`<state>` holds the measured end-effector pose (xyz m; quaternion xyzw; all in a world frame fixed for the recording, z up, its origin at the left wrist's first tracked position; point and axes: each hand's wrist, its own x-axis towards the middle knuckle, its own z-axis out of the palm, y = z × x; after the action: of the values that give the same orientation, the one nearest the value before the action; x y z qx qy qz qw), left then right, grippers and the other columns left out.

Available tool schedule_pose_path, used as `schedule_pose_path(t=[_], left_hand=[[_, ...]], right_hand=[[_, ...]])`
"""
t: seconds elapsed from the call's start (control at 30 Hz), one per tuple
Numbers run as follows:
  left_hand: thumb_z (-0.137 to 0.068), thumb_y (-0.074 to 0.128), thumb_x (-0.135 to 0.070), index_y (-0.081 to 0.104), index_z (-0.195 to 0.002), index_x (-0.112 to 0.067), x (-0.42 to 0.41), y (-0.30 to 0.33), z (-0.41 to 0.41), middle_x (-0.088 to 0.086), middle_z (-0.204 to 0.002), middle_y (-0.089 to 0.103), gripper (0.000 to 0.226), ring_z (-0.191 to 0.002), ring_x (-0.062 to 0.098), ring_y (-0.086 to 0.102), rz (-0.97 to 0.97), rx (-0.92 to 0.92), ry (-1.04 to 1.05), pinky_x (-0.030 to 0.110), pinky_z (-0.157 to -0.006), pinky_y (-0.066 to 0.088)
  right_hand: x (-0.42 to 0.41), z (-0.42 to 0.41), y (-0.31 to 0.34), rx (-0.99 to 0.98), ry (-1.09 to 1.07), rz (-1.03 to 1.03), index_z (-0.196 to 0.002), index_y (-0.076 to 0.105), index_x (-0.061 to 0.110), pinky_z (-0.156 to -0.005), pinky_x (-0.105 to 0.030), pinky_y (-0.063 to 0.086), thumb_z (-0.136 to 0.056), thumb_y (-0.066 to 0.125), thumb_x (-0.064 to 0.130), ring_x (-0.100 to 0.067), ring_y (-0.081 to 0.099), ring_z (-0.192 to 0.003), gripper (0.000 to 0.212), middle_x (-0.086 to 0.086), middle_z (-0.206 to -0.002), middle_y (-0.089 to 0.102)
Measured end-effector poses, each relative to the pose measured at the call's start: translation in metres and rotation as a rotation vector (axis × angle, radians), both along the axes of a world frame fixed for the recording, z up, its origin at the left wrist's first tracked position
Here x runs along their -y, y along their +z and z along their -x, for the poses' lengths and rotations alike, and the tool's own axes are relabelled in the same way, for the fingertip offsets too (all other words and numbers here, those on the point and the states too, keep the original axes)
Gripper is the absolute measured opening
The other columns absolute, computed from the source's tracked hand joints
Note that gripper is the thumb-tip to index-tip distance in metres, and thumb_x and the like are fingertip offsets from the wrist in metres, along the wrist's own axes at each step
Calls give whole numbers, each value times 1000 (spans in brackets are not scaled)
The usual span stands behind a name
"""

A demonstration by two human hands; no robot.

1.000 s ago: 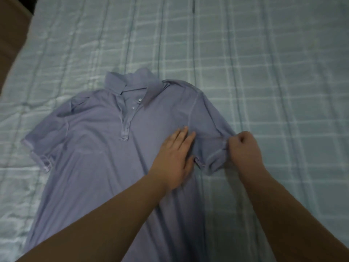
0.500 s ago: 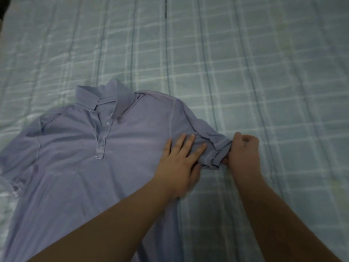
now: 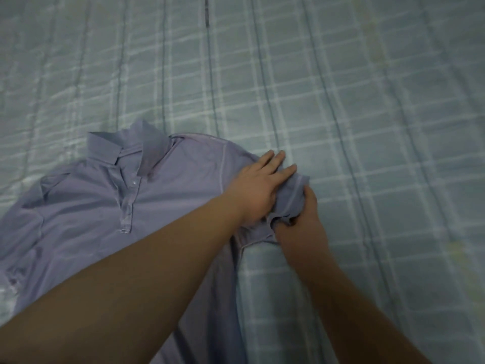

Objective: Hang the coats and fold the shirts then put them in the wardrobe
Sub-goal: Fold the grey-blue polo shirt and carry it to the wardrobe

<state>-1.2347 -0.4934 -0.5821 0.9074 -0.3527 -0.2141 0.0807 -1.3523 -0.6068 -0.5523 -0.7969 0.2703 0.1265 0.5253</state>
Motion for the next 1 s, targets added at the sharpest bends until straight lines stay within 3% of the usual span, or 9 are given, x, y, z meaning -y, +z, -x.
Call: schedule_pose_path(t=[0.13,0.2,0.3,0.4,0.53,0.7,0.8,0.9,1.0], left_hand=[[-90,29,-24,27,-154,-27,16,-8,0,9,-164,12,64,-151,29,7,11,12,10,44,-117,19],[-94,35,-21,34,-151,-27,22,-12,1,9,-162,21,58,-150,30,15,42,24,69,46,-115,22],[-87,40,-25,61,-129,-22,33,-12,3,7,-138,56,47,-129,31,45,191,136,181,45,-102,40],[-85,52,-23,66,-108,-24,41,-5,2,0,-110,62,27,-109,27,50,167,235,186,40,-88,36],[-86,57,-20,66,-101,-21,47,1,-5,5,-98,63,18,-96,29,52,207,139,212,37,-84,35],[-84,70,-17,71,-91,-15,39,19,-11,2,-88,62,8,-89,25,59,371,-85,342,29,-81,40],[-83,72,-11,68,-86,-14,13,44,-9,-5,-83,57,6,-75,9,54,587,-212,469,17,-70,38],[-84,72,-11,64,-86,-20,-30,69,-9,-2,-92,60,13,-84,8,53,693,-270,547,4,-70,37],[-83,71,-11,63,-86,-22,-85,80,-11,-6,-82,59,14,-76,4,53,747,-373,611,10,-69,41]], right_hand=[[18,21,-9,-20,-193,-136,-140,27,40,-54,-13,41,-79,70,12,4,56,-56,80,5,-72,60],[20,31,-18,-67,-220,-86,-140,36,30,-61,-22,43,-80,70,8,-4,61,-62,72,3,-74,64],[17,38,-25,-133,-200,4,-115,48,26,-70,-30,45,-80,66,8,-18,66,-73,43,2,-77,67],[13,37,-19,-210,-207,37,-112,55,21,-85,-37,50,-85,59,34,-29,67,-96,30,-6,-96,71],[-2,39,-5,-242,-123,67,-115,47,23,-79,-33,46,-72,67,65,-25,65,-98,63,-2,-100,71],[-12,37,-11,-229,-12,156,-84,52,19,-66,-31,38,-88,60,37,-30,63,-85,20,-1,-80,60],[-23,37,-3,-27,-144,185,-72,48,11,-58,-34,34,-80,60,24,-28,54,-70,19,-8,-73,56],[-46,41,16,289,-136,312,-66,40,16,-60,-38,34,-68,52,27,-26,46,-67,16,-5,-70,48],[-84,50,30,361,-13,331,-68,35,21,-58,-41,35,-69,57,18,-20,41,-64,22,4,-66,41]])
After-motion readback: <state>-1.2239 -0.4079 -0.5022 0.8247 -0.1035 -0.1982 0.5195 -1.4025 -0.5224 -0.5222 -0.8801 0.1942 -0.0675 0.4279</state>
